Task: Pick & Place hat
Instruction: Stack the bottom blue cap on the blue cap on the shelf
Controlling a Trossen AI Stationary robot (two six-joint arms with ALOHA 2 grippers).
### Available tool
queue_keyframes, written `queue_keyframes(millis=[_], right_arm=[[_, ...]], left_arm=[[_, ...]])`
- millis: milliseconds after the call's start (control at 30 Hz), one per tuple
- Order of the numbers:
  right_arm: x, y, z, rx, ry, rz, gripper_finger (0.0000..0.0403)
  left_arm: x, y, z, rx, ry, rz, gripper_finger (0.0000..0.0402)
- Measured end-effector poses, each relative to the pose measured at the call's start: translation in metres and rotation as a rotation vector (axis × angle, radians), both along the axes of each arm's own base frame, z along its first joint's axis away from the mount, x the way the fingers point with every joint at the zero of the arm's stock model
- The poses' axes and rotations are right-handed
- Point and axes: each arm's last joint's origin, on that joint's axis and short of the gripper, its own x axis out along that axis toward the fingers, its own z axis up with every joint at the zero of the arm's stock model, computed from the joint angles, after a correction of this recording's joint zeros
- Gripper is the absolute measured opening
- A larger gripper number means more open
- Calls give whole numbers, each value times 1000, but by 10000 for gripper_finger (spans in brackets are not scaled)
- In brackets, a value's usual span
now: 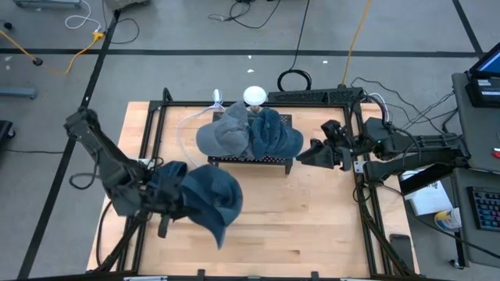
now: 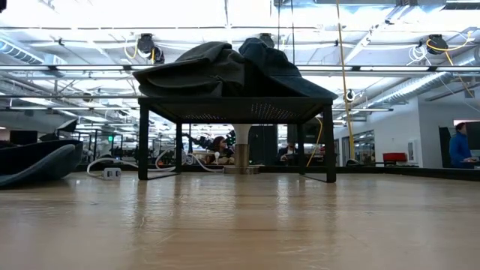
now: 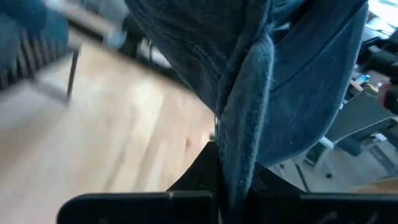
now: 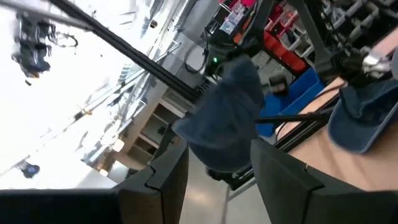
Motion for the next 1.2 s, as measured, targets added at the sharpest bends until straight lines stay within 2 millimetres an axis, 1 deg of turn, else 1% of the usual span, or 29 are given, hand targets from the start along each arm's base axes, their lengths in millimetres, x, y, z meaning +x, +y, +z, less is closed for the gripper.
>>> queue_keyframes(millis=[233, 333, 500, 667, 733, 800, 933, 1067, 1200], right_arm=[[0, 0, 1, 222, 63, 28, 170], [0, 0, 1, 284, 83, 36, 181], [0, -5, 1, 381, 107, 22, 226], [2, -17, 2, 439, 97, -21, 274], [5, -24, 5, 453, 53, -16, 286], [8, -33, 12, 468, -26, 19, 291], [16, -49, 18, 540, -115, 104, 291], [31, -63, 11, 589, -94, 144, 287], [45, -71, 3, 604, -95, 162, 287]], left_arm=[[9, 20, 35, 305, -308, 22, 7], [12, 34, 51, 420, -441, 78, 7], [18, 58, 69, 618, -595, 196, 7], [24, 81, 81, 800, -755, 233, 7], [27, 90, 83, 857, -794, 247, 7], [31, 98, 84, 912, -824, 256, 7], [43, 111, 89, 1002, -865, 254, 7], [63, 125, 101, 1068, -848, 235, 7], [80, 144, 124, 1092, -843, 163, 7]])
